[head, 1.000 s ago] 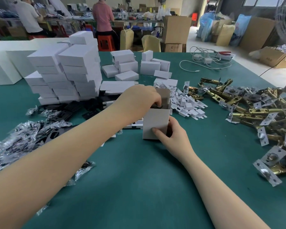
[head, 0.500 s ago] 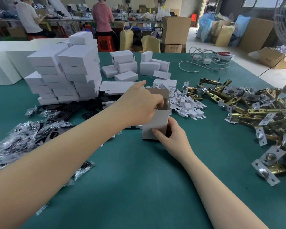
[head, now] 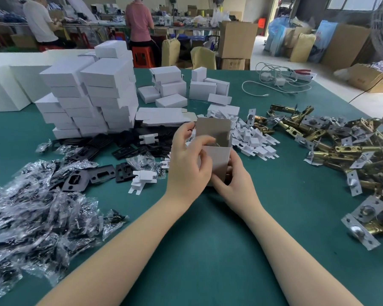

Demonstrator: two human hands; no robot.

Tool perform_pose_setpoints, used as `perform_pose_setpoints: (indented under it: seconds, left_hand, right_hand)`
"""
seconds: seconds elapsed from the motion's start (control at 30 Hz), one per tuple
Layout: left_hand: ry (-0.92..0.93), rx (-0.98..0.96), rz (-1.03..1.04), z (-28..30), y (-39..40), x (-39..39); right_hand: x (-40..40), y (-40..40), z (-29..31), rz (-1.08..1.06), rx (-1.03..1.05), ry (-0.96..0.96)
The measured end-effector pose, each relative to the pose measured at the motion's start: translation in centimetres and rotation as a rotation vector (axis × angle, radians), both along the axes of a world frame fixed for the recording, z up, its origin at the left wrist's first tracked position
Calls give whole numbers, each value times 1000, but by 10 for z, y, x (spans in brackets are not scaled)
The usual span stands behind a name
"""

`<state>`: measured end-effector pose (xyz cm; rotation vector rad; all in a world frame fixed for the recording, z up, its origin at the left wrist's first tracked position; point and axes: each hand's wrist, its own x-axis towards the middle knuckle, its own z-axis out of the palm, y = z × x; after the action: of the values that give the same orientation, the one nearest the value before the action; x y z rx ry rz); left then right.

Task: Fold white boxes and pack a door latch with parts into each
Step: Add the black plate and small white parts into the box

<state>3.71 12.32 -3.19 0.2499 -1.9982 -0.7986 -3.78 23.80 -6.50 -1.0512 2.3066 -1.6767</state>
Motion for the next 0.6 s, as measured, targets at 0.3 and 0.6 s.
perform_pose_setpoints:
  seconds: [0.3, 0.6]
  left_hand:
    - [69, 99, -168, -15, -7, 6]
    - [138, 199, -177, -12, -8, 1]
  right_hand:
    - [7, -1, 11, -86, -242, 180]
    - [2, -3, 34, -83, -363, 33]
